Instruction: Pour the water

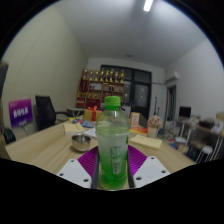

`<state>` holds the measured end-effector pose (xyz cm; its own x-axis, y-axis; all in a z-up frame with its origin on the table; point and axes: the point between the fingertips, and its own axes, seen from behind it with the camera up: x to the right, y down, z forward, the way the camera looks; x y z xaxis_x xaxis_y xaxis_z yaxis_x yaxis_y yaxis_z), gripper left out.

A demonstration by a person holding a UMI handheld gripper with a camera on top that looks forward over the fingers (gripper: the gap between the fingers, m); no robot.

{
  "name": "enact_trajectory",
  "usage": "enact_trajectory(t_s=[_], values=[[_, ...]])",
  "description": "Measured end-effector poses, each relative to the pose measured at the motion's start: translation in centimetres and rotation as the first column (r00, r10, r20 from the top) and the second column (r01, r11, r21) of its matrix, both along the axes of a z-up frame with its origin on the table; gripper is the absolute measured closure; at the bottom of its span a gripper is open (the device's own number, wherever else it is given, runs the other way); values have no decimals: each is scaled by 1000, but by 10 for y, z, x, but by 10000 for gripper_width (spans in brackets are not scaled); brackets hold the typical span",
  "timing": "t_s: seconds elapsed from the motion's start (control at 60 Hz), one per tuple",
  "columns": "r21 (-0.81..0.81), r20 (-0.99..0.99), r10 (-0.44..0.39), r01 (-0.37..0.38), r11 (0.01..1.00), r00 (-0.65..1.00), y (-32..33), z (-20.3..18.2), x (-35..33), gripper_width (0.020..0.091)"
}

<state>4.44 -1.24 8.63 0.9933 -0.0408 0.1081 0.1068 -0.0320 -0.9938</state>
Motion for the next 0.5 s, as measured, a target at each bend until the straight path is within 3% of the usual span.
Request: enact_trajectory(t_s=[0.117, 0.2, 0.333, 0.5], values=[[18, 332, -43, 39, 999, 942, 19, 35, 19, 689], [51, 614, -87, 70, 996, 785, 44, 68, 22, 688], [65, 955, -82, 66, 996, 285, 91, 94, 21, 687], [49, 958, -30, 59, 997, -285, 131, 89, 2, 688]])
